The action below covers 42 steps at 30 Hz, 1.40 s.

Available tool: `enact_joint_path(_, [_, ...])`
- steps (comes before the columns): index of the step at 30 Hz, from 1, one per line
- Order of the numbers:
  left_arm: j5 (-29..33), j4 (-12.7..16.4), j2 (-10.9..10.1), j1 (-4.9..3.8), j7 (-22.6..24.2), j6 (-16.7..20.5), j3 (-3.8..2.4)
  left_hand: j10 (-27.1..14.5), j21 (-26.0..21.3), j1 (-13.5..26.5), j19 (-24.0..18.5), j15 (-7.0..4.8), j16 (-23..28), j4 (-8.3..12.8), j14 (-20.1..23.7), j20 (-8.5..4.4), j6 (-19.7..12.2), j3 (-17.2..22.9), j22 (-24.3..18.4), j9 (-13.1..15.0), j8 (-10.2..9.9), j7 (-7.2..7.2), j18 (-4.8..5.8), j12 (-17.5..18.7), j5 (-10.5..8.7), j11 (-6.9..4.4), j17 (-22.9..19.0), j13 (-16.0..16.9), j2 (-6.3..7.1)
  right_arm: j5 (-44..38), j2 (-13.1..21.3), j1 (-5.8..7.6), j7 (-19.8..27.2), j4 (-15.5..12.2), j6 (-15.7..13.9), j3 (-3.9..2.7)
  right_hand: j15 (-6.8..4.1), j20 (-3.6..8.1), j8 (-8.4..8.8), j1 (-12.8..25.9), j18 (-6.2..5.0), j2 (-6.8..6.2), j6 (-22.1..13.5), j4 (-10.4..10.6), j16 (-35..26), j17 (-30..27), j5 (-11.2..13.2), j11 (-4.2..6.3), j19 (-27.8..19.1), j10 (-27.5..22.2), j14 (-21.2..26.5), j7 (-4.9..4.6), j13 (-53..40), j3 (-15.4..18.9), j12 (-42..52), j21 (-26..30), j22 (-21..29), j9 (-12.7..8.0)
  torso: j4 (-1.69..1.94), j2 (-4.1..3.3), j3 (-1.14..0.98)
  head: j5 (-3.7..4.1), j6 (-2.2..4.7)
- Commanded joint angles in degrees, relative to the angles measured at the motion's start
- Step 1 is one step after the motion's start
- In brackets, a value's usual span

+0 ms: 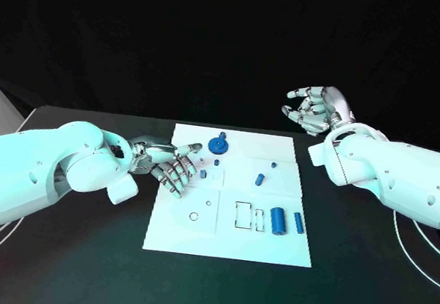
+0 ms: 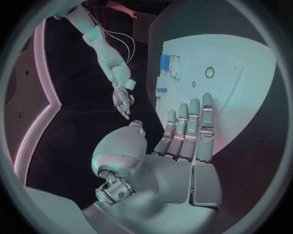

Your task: Assemble the parts on the task board

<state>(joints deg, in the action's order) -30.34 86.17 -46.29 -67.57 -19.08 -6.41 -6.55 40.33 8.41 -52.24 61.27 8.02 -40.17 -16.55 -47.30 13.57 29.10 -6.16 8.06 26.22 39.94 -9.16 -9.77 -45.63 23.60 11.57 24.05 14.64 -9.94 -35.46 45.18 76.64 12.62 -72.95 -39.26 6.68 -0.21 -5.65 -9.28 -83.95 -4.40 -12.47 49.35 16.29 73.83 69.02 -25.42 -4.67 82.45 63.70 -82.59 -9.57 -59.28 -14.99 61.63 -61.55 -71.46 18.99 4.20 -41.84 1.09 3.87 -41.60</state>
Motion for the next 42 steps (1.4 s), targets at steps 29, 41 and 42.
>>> enact_joint_path(29, [-30.7,-9.8,11.2,-1.87,-9.7,-1.5,2.69,10.2,65.7,-2.2,17.7,-7.56,-45.7,-0.2,-37.2,-7.71,7.4,28.1,58.8,-6.7,10.5,0.57,4.63,-18.8,-1.52,-7.23,53.2,10.0,19.17,-1.0,-0.6,-0.37,-0.1,0.6,1.2,0.04,0.06,0.29,-0.57,-0.3,-0.97,-1.24,-0.6,-0.2,0.0,0.3,-2.4,0.07,0.4,0.0,0.1,-0.21,0.3,-2.7,0.2,0.1,-0.2,-0.2,0.0,0.03,-0.06,-0.17,-0.51])
enact_joint_path(41, [-30.5,-11.5,13.7,-1.99,-10.1,-1.0,3.18,11.1,68.7,-1.8,18.8,-8.05,-47.0,-0.2,-39.2,-8.1,8.7,29.4,62.4,-6.4,11.1,1.19,5.26,-20.6,-1.53,-7.8,57.2,11.7,18.51,-1.3,-0.8,-0.38,-0.3,0.7,1.4,0.04,0.06,0.3,-0.59,-0.2,-0.96,-1.34,-0.7,-0.2,0.1,0.4,-2.7,0.06,0.5,0.0,0.0,-0.21,0.3,-2.9,0.3,0.1,-0.2,-0.2,0.01,0.05,-0.09,-0.13,-0.74])
enact_joint_path(42, [-30.5,-11.6,13.8,-2.0,-10.1,-0.9,3.18,11.1,68.8,-1.8,18.8,-8.08,-47.1,-0.2,-39.2,-8.13,8.7,29.5,62.5,-6.4,11.2,1.22,5.28,-20.7,-1.54,-7.84,57.4,11.8,18.51,-1.3,-0.8,-0.38,-0.4,0.7,1.4,0.04,0.06,0.3,-0.59,-0.2,-0.96,-1.34,-0.7,-0.2,0.1,0.4,-2.7,0.06,0.5,0.0,0.0,-0.21,0.3,-2.9,0.3,0.1,-0.2,-0.2,0.0,0.03,-0.09,-0.12,-0.76])
